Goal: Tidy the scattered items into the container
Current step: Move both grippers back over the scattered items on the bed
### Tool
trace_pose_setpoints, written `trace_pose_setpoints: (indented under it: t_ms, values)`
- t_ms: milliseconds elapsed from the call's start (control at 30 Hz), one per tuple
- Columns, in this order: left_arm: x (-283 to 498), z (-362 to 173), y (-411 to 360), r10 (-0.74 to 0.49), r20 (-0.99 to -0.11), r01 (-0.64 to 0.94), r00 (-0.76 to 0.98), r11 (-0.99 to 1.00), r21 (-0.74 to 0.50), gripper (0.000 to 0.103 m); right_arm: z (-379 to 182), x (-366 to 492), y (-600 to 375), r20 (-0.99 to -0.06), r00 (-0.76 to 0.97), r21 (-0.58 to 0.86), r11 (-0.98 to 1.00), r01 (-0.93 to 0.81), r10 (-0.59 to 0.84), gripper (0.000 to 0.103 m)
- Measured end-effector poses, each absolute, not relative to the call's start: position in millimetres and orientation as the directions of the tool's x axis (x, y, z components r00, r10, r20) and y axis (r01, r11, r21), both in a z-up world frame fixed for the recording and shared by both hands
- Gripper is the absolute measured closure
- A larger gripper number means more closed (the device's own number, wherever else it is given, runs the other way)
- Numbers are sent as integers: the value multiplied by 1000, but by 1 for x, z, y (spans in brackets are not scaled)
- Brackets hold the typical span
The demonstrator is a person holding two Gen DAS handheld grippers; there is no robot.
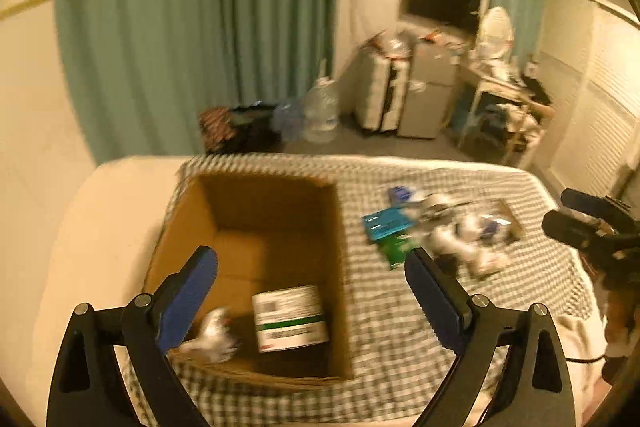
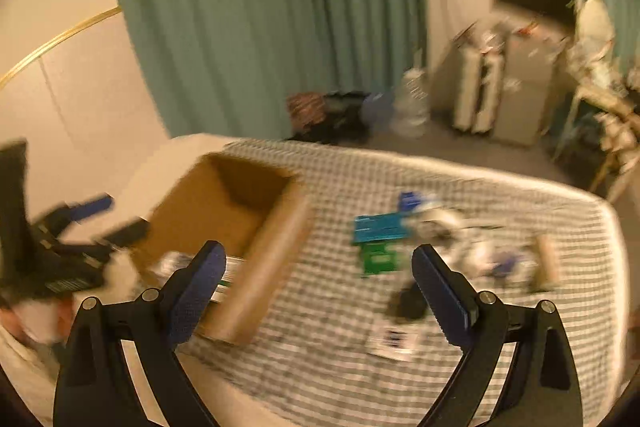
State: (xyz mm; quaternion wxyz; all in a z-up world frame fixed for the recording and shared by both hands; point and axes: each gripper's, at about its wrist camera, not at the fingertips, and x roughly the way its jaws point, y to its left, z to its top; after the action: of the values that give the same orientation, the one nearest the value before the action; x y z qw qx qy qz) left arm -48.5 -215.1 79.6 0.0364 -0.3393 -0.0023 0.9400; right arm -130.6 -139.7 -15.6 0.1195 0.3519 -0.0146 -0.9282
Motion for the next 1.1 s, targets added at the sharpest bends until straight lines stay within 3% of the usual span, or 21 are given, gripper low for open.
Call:
trace_pose_setpoints:
  t_ms: [200,400,733,1100]
  values:
    - [-40,105,-148,125,-611,-129,-782,-991,-38,0,-4,-90,-60,-619,-781,34,-996,76,-81,8]
    - [-61,79,-81,129,-648,-142,-751,-989,-33,0,-15,-57,-8,-555,-832,32,-999,-19,-2,7]
    - [-99,-24,-10,156,-751,-184,-642,-982,-47,0,-91,-80,48,-670,-743,111,-989,-99,-1,6]
    - [-151,-114,5,112,-830,-162,-546,-986,-27,0,-179,-142,56,-792,-607,186,-973,-137,-66,6]
